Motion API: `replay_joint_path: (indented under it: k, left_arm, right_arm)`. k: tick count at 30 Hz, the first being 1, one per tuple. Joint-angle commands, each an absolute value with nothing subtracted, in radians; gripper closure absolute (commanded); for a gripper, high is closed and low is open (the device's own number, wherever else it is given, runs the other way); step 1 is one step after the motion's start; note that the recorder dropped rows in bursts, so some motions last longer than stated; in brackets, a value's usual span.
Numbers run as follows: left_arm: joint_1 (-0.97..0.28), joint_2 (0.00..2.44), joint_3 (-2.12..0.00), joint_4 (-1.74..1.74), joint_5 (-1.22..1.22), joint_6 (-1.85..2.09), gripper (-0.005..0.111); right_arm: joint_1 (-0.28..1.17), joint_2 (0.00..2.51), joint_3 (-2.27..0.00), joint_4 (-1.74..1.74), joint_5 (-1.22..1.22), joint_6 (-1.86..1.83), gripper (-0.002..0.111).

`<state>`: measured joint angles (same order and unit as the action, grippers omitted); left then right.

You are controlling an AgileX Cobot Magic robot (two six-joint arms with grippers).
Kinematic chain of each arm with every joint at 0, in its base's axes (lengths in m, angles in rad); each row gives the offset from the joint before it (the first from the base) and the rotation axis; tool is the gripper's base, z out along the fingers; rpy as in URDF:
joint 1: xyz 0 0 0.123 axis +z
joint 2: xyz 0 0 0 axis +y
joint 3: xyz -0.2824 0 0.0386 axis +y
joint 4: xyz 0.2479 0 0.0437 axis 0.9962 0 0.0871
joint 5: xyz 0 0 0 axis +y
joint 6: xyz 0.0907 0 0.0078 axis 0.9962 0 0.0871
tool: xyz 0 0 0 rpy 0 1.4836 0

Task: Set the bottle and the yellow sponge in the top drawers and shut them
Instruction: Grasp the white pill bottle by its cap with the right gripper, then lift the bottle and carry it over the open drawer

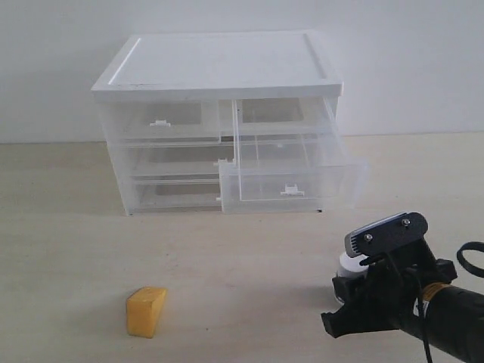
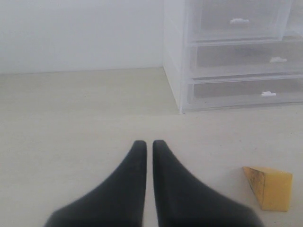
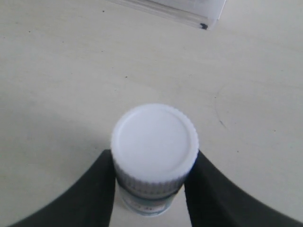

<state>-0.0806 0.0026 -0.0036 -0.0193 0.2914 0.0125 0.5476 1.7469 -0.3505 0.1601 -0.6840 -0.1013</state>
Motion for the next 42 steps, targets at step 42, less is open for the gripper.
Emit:
replay_joint_path:
  k: [42]
  left_arm:
    - [-0.078, 0.000, 0.000, -0.026, 0.293, 0.018, 0.103]
  right_arm:
    - [0.656, 1.374, -0.861, 0.469, -0.206, 0.243, 0.108]
